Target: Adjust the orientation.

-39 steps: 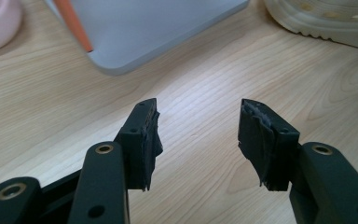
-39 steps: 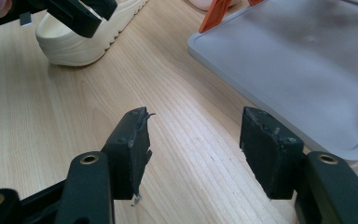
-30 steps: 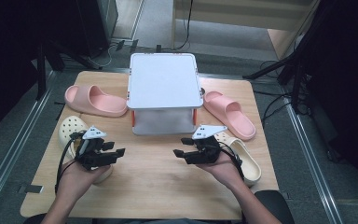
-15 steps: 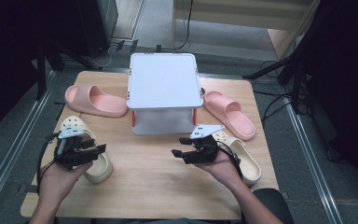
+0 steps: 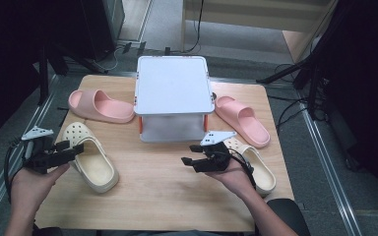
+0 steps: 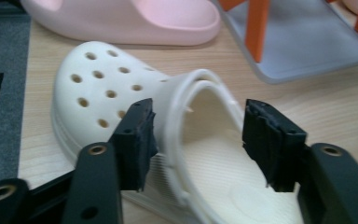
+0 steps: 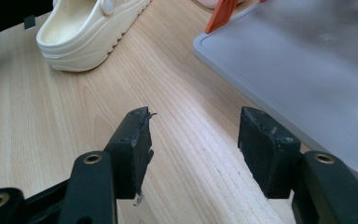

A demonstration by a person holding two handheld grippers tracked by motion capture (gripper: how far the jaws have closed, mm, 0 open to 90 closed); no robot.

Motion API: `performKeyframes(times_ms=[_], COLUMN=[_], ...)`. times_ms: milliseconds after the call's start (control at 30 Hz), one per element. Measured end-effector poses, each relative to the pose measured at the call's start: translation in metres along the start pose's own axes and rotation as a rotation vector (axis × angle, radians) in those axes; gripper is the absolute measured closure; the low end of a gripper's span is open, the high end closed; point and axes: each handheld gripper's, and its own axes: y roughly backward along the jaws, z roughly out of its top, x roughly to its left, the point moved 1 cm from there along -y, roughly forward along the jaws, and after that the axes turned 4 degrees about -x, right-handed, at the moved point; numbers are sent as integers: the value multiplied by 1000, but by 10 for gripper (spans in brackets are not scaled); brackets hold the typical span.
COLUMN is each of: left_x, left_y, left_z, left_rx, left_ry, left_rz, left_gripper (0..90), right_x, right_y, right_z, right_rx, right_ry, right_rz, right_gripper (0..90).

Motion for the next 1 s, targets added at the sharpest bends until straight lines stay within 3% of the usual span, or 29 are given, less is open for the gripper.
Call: performKeyframes(times_ms=[133, 267, 400, 500, 533, 567, 700, 833, 1000], left_x=[6, 9, 11, 10, 10, 10, 14, 14, 15], left_y=[-13, -22, -23, -24, -24, -24, -21, -18, -13], left_z=[-6, -8, -10, -11, -11, -12, -11, -8, -4], left_rx=[27, 18, 4, 2, 2, 0, 12, 36, 49], left_ry=[3, -11, -6, -32, -32, -58, -45, -63, -55], left_rz=[-21, 8, 23, 50, 50, 48, 18, 29, 41], left_gripper=[434, 437, 491, 565, 574, 585, 630, 675, 737], right_x=[0, 0, 0, -1, -1, 0, -1, -3, -4], right_y=[-1, -1, 0, 0, 0, 0, 1, 2, 3], right_z=[0, -1, -2, -2, -2, -2, -1, -1, -1], right_rx=[3, 2, 2, 4, 4, 5, -6, -23, -26], right_ry=[1, 1, -12, -8, -8, -7, -17, -31, -42], right_rz=[-2, -3, -3, -9, -9, -14, -11, -5, -3], right_gripper=[445, 439, 437, 435, 435, 432, 427, 428, 429])
